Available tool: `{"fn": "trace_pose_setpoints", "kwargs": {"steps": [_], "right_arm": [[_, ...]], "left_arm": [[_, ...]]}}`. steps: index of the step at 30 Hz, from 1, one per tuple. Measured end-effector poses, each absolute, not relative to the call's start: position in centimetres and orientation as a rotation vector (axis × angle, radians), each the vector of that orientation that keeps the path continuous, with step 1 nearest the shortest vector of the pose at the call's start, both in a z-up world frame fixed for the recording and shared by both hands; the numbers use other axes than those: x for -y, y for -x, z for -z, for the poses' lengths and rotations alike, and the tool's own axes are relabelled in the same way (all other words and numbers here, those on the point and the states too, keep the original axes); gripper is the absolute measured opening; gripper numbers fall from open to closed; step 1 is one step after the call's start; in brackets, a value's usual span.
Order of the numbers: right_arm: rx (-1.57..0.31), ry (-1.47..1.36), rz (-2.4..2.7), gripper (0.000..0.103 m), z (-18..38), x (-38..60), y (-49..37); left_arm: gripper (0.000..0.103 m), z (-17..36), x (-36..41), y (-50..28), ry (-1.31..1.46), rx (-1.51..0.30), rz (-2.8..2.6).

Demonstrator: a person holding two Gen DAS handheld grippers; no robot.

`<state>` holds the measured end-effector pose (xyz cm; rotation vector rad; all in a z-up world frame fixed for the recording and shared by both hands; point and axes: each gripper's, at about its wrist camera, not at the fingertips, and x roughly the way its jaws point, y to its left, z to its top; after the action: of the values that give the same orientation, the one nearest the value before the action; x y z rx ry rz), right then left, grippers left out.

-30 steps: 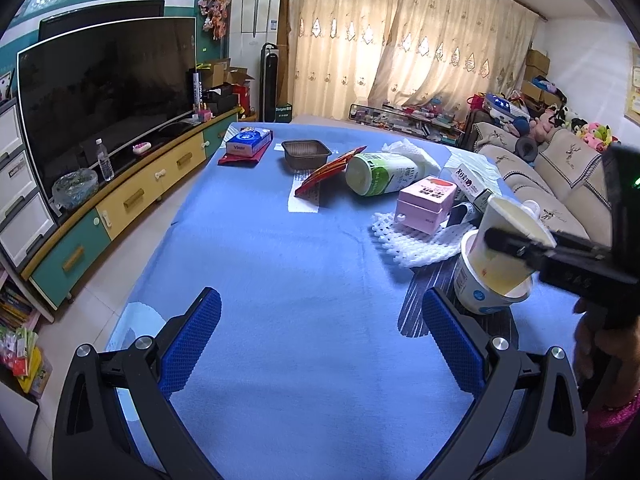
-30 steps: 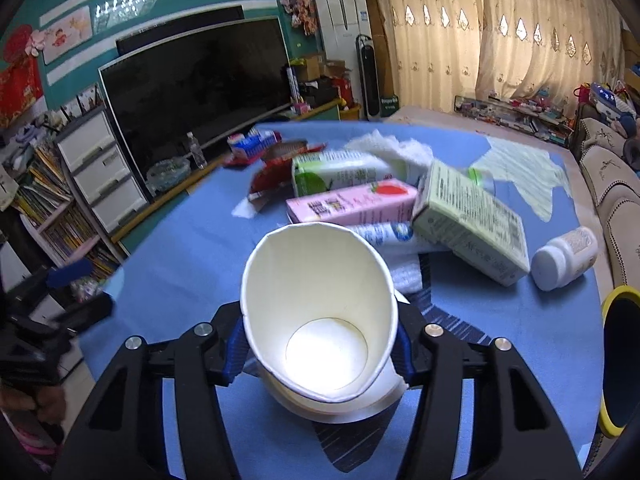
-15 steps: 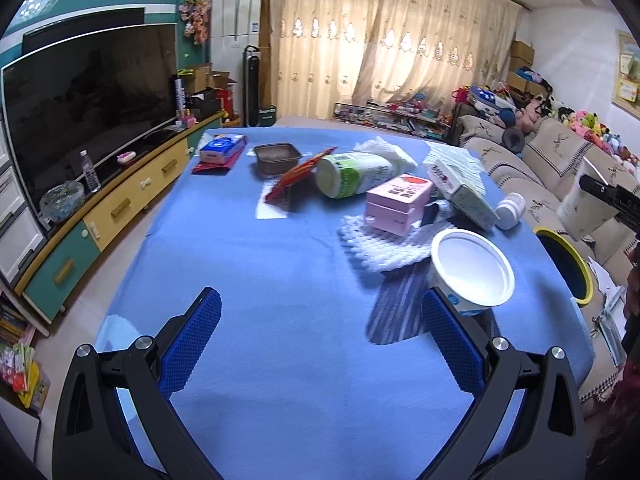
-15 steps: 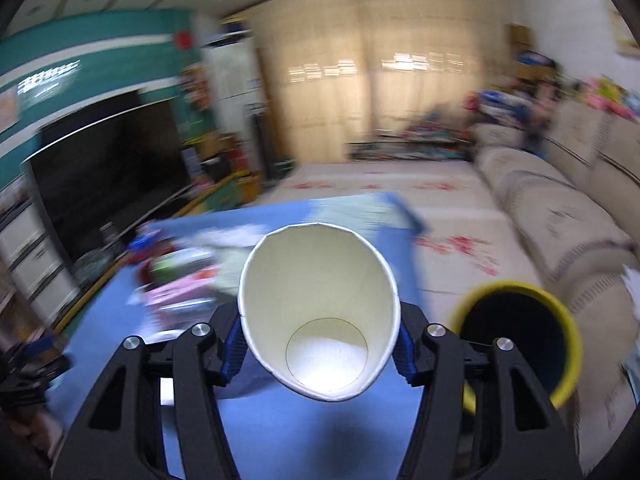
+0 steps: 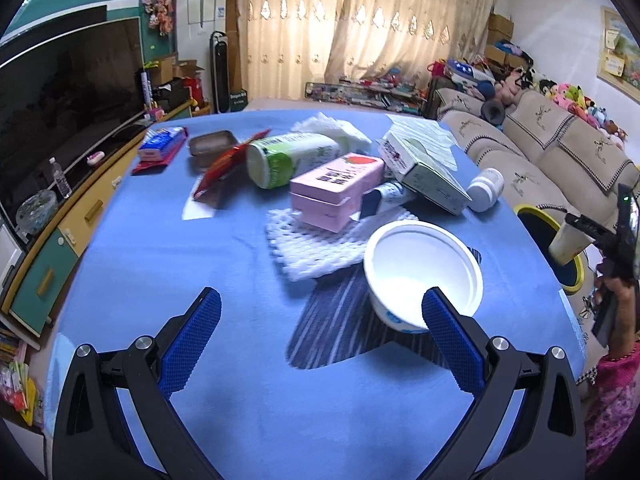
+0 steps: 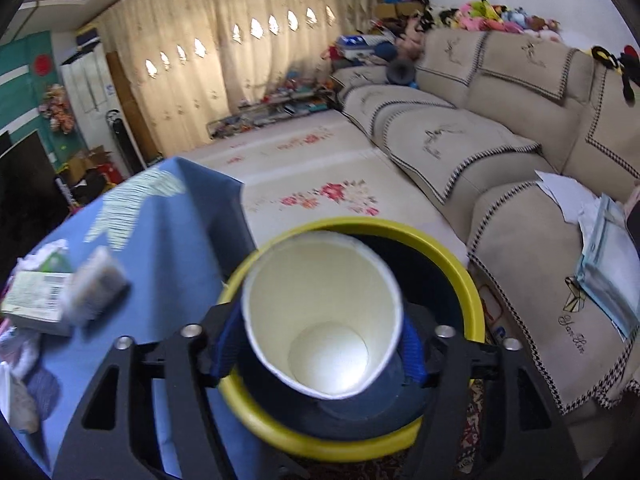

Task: Collect trash
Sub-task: 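Carry the paper cup over the yellow bin and release it, then grasp the white saucer rim with the left gripper and lift it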

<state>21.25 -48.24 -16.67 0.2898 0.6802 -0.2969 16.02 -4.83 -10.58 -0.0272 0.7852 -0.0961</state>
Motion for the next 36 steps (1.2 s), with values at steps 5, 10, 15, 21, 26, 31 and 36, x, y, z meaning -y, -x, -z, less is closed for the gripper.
{"fn": "trace_pose_setpoints", "kwargs": {"steps": [5,10,15,21,26,31,36], "right_arm": [[-0.691,-0.295,0.314,0.078,17.9,48.7,-22.0],[-0.690,-0.298,0.309,0.081,18.3,48.8,-21.7],[-0.691,-0.304,0.294,0.081,18.5,48.6,-21.3],[-0.692,-0.309,0.292,0.082,18.7,48.9,-21.4],[-0.709,-0.316,0.282,0.082,19.4,48.7,-21.5],[-0.719,-0.330,0.280,0.082,20.0,48.7,-21.4],[-0.715,-0.349,0.285,0.082,20.1,49.4,-20.7]], "left_arm": [[0.099,11.0,6.4,-17.2,0.018,-0.805,0.114],[0.099,11.8,7.6,-18.9,0.045,-0.857,0.137],[0.096,12.6,8.2,-20.3,0.048,-0.886,0.126],[0.072,13.4,9.0,-21.7,0.029,-0.938,0.112],[0.050,14.2,9.2,-22.2,0.029,-0.977,0.124],[0.014,14.7,9.2,-22.3,0.054,-0.993,0.157],[0.008,14.0,9.5,-21.6,0.029,-0.973,0.184]]}}
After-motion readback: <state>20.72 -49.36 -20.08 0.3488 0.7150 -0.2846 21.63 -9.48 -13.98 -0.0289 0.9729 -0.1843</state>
